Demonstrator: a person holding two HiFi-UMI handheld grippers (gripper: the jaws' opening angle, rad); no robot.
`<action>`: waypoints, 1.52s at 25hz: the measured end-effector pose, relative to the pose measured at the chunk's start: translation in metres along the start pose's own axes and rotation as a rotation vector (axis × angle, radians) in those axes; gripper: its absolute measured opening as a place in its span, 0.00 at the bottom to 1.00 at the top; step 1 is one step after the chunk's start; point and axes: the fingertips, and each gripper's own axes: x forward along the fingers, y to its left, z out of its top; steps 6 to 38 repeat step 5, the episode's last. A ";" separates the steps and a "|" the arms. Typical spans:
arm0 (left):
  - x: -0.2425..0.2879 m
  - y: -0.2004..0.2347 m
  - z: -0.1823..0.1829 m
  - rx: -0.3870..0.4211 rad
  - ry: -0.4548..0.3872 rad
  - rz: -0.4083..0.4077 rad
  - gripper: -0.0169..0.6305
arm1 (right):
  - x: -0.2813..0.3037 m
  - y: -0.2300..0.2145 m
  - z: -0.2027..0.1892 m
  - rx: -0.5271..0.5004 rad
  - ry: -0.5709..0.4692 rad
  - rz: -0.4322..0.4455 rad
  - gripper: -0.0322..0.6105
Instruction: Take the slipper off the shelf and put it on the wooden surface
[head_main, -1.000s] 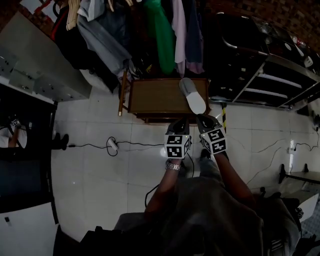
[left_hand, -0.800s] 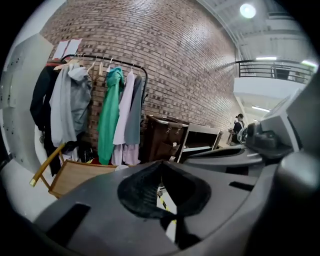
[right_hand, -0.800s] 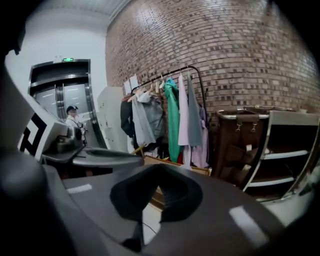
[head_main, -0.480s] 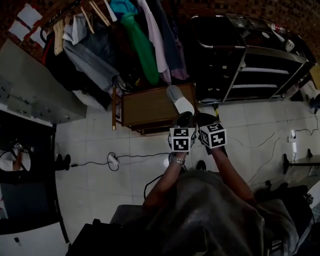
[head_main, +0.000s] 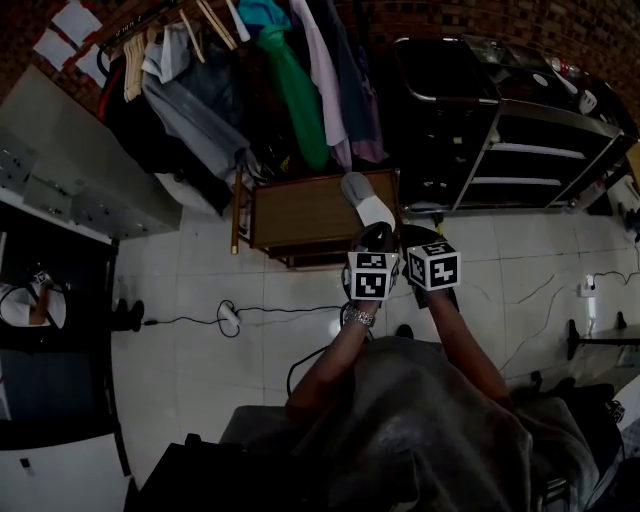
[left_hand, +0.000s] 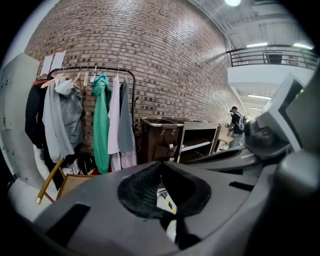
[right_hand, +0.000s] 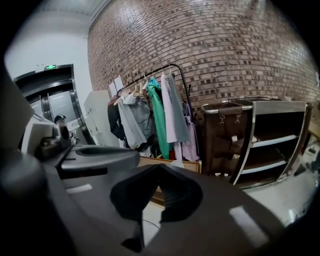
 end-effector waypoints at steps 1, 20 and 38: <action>-0.001 0.001 0.000 0.001 -0.002 0.003 0.04 | -0.001 0.004 0.002 -0.002 -0.004 0.006 0.05; -0.003 0.003 -0.003 -0.005 -0.005 0.008 0.04 | 0.000 0.015 0.007 -0.025 -0.016 0.023 0.05; -0.003 0.003 -0.003 -0.005 -0.005 0.008 0.04 | 0.000 0.015 0.007 -0.025 -0.016 0.023 0.05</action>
